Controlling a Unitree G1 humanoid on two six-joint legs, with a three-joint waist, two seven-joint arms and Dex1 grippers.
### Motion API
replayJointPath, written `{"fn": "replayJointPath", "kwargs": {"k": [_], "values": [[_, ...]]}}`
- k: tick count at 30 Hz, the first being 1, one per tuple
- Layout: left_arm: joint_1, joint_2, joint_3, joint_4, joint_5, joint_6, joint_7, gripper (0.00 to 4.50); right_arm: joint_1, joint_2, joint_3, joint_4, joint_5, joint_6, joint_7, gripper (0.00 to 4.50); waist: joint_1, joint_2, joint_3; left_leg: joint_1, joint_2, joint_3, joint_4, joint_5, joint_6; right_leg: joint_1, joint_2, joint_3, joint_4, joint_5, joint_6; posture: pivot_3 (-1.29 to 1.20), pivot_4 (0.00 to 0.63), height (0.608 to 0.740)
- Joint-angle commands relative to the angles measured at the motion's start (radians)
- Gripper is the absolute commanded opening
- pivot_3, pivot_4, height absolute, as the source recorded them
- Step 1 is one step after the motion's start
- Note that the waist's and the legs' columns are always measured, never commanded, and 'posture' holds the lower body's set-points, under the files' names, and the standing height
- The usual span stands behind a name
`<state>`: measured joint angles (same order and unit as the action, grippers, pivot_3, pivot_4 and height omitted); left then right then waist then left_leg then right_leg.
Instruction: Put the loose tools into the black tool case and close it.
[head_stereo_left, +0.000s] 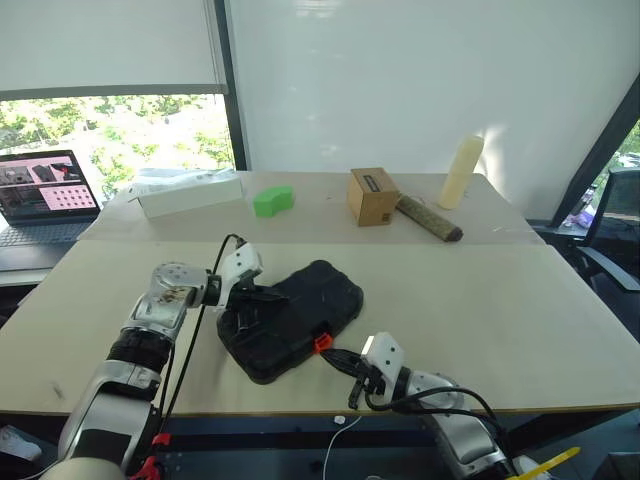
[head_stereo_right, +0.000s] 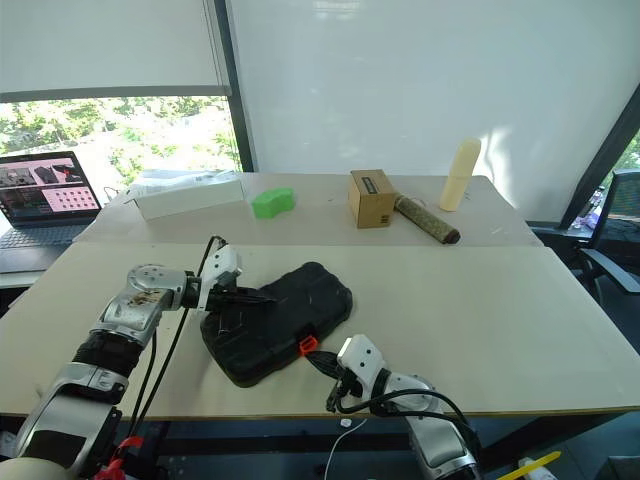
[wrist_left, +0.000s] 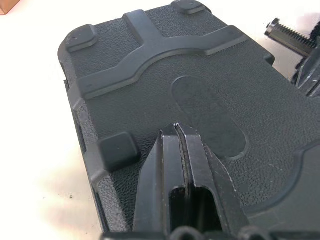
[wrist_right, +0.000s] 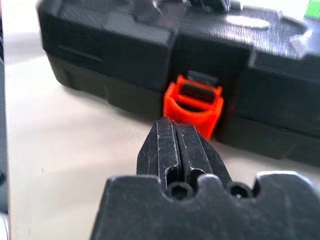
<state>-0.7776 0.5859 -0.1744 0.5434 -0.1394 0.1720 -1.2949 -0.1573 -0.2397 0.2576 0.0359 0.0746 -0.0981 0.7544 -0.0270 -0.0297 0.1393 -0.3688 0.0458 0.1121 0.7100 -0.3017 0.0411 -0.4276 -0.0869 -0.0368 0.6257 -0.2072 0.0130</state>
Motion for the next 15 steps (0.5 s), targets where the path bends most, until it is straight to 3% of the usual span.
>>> {"fn": "replayJointPath", "kwargs": {"k": [1, 10, 15], "values": [[0.054, 0.002, -0.059, 0.042, 0.06, 0.014, -0.012, 0.0, -0.041, 0.037, -0.027, -0.056, 0.044, -0.073, -0.029, 0.03, 0.0, 0.0, 0.0, 0.0, 0.0, 0.0, 0.0, 0.0, 0.0, 0.0, 0.0, 0.0, 0.0, 0.0, 0.0, 0.0, 0.15, 0.74], [0.075, 0.007, -0.063, 0.035, 0.061, 0.014, -0.028, 0.0, -0.068, 0.044, -0.037, -0.033, 0.026, -0.138, -0.066, 0.03, 0.01, 0.001, 0.0, 0.0, -0.001, 0.0, -0.002, -0.001, -0.001, 0.0, -0.001, 0.0, 0.0, 0.001, -0.005, 0.0, 0.15, 0.74], [0.069, 0.006, -0.063, 0.044, 0.068, 0.007, -0.029, 0.0, -0.037, -0.012, -0.038, -0.111, 0.048, -0.027, -0.041, 0.03, 0.011, 0.001, 0.0, 0.0, -0.004, 0.001, -0.004, -0.001, -0.001, 0.001, -0.004, 0.0, -0.002, 0.001, -0.005, 0.0, 0.15, 0.74]]}}
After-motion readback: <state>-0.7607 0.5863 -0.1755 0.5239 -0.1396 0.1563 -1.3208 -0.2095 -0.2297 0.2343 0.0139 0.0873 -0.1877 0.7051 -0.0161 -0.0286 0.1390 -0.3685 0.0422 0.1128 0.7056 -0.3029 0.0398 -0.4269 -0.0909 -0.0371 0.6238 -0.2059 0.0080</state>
